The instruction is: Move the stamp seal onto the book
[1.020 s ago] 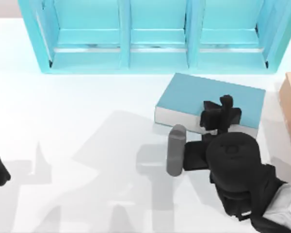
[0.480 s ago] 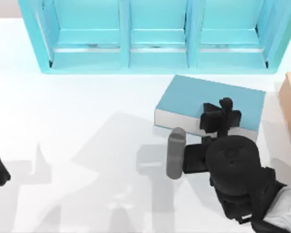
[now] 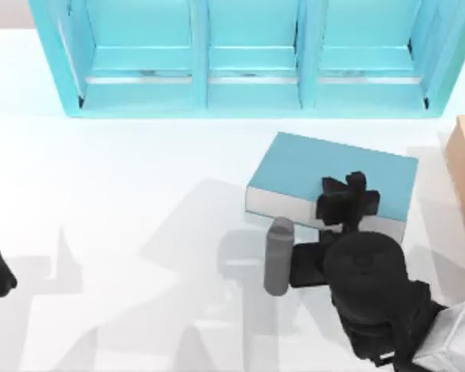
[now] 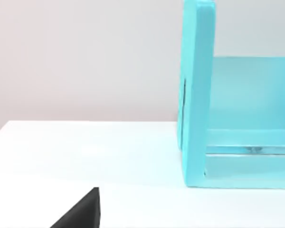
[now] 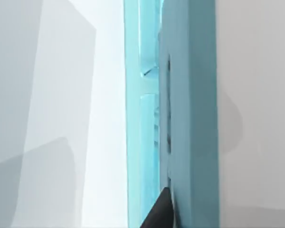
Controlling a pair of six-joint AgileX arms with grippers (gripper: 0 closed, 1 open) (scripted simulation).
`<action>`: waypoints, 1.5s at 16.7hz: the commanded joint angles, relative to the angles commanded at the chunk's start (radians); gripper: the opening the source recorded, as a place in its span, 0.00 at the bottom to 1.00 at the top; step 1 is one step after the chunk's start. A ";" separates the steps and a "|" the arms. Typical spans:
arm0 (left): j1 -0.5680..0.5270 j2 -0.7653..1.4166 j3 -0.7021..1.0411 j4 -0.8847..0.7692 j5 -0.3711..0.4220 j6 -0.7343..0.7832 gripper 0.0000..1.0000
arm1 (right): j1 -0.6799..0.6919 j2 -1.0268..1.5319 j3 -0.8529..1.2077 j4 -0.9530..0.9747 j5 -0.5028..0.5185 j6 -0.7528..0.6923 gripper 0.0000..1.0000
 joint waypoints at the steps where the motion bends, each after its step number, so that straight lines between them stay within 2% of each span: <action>1: 0.000 0.000 0.000 0.000 0.000 0.000 1.00 | 0.000 0.015 -0.005 0.018 -0.001 0.001 0.00; 6: 0.000 0.000 0.000 0.000 0.000 0.000 1.00 | 0.000 0.031 -0.008 0.034 -0.002 0.003 0.00; 19: 0.000 0.000 0.000 0.000 0.000 0.000 1.00 | 0.000 0.031 -0.008 0.034 -0.002 0.003 0.98; 25: 0.000 0.000 0.000 0.000 0.000 0.000 1.00 | 0.000 0.031 -0.008 0.034 -0.002 0.003 1.00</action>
